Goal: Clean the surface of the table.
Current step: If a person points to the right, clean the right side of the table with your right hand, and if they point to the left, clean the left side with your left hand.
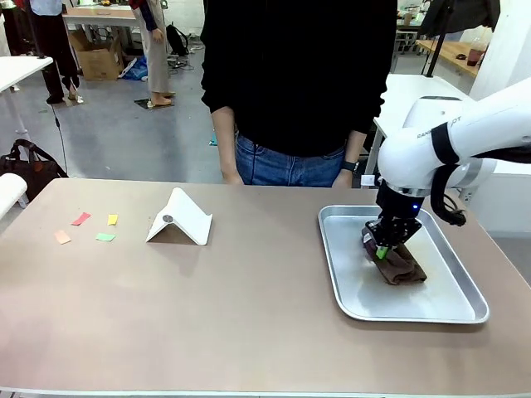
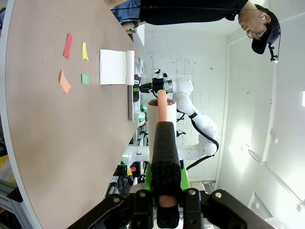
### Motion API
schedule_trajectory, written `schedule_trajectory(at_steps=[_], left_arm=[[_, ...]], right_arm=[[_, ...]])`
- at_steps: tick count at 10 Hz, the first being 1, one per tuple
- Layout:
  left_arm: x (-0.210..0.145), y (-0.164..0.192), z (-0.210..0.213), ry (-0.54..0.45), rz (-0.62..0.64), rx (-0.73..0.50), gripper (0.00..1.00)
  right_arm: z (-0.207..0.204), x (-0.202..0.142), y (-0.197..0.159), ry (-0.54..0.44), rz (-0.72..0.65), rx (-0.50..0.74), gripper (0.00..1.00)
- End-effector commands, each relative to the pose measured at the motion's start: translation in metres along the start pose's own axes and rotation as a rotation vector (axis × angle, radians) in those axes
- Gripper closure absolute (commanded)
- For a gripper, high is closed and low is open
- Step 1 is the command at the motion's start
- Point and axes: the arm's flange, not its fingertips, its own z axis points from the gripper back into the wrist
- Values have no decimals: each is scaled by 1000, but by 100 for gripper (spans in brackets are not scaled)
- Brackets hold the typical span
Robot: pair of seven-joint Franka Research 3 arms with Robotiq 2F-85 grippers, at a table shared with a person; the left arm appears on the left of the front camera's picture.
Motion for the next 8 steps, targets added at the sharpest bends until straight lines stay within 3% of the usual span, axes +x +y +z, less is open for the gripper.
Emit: schedule_trajectory(at_steps=[1,4,8], left_arm=[[-2,-5,2,0,-20,-19,100],[-2,-5,2,0,-20,-19,100],[-2,-5,2,0,-20,-19,100]], right_arm=[[-3,-15,-26,43,-66,-23,90],[4,-24,-60,18,-144,29,90],[5,-31,-65,-11,-145,110,90]])
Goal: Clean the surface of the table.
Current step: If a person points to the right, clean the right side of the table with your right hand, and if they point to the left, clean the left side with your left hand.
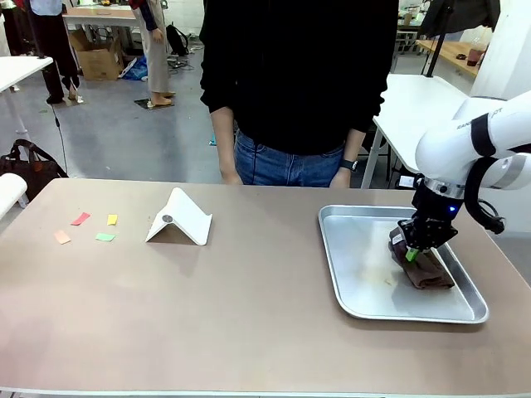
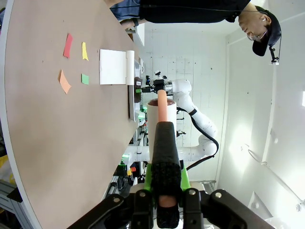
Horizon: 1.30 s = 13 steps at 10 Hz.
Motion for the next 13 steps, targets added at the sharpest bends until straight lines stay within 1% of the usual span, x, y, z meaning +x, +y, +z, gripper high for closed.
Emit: schedule_trajectory(at_steps=[1,2,4,6,7,8,10,11,12,13], left_arm=[[-2,-5,2,0,-20,-19,100],[-2,-5,2,0,-20,-19,100],[-2,-5,2,0,-20,-19,100],[-2,-5,2,0,-20,-19,100],[-2,-5,2,0,-20,-19,100],[-2,-5,2,0,-20,-19,100],[-2,-5,2,0,-20,-19,100],[-2,-5,2,0,-20,-19,100],[-2,-5,2,0,-20,-19,100],[-2,-5,2,0,-20,-19,100]], right_arm=[[-2,-7,4,-21,22,80,90],[-2,-9,13,-18,26,102,90],[1,-10,17,-36,28,101,90],[17,-16,1,-99,-16,123,90],[31,-26,-11,-116,-16,153,90],[48,-40,-26,-124,-13,218,90],[82,-73,-69,-182,8,409,90],[97,-89,-96,-196,8,558,90],[104,-99,-121,-183,-47,708,90],[107,-106,-145,-191,-77,829,90]])
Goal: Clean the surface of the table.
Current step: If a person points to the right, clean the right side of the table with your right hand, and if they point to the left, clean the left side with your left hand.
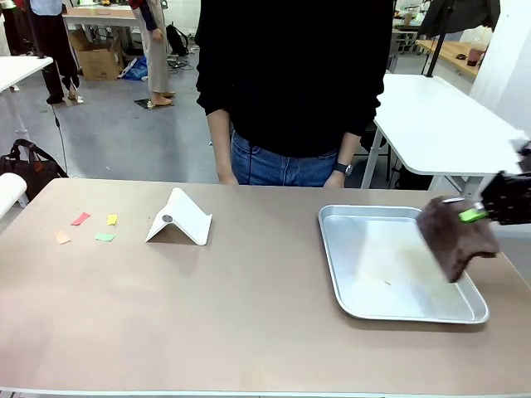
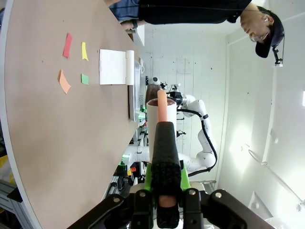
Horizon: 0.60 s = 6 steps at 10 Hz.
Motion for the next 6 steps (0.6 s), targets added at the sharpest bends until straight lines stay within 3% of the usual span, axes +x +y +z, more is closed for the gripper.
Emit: schedule_trajectory(at_steps=[1,3,6], left_arm=[[-2,-4,2,1,-19,-20,100],[-2,-4,2,1,-19,-20,100],[-2,-4,2,1,-19,-20,100]], right_arm=[[23,1,-37,-26,-70,215,90],[42,-2,-66,-47,-85,411,90],[52,0,-95,-104,-127,488,90]])
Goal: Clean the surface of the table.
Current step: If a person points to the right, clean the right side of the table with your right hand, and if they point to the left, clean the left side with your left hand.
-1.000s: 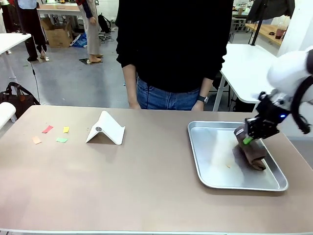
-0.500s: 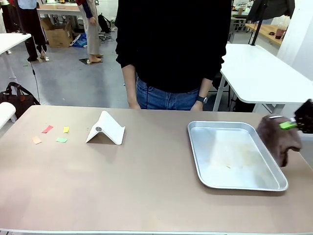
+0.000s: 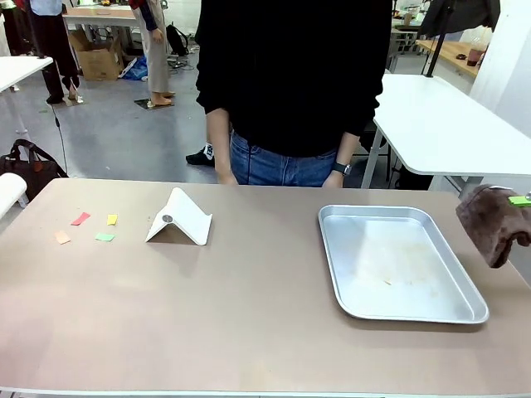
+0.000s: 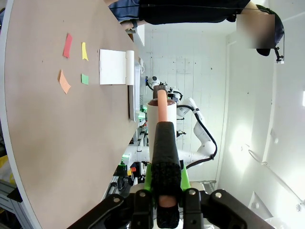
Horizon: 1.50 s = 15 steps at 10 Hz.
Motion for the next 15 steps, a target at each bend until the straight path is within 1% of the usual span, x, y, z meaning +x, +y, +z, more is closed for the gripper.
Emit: schedule_trajectory(at_steps=[1,4,5,6,8,9,10,12,13,14,15], left_arm=[[-2,-4,2,1,-19,-20,100],[-2,-4,2,1,-19,-20,100],[-2,-4,2,1,-19,-20,100],[-2,-4,2,1,-19,-20,100],[-2,-4,2,1,-19,-20,100],[-2,-4,2,1,-19,-20,100],[-2,-4,2,1,-19,-20,100],[-2,-4,2,1,-19,-20,100],[-2,-4,2,1,-19,-20,100],[-2,-4,2,1,-19,-20,100],[-2,-4,2,1,-19,-20,100]], right_arm=[[4,8,1,-14,31,32,90],[1,7,4,-7,41,7,90],[-2,6,7,-4,45,-17,90],[-8,4,12,-13,52,-67,90],[-34,-7,28,-30,141,-262,90],[-52,-12,38,-45,165,-404,90],[-68,-14,45,-50,176,-506,90],[-97,-9,50,-86,149,-632,90],[-117,-5,49,-80,155,-681,90],[-129,-3,49,-56,155,-724,90],[-149,2,46,-6,135,-780,90]])
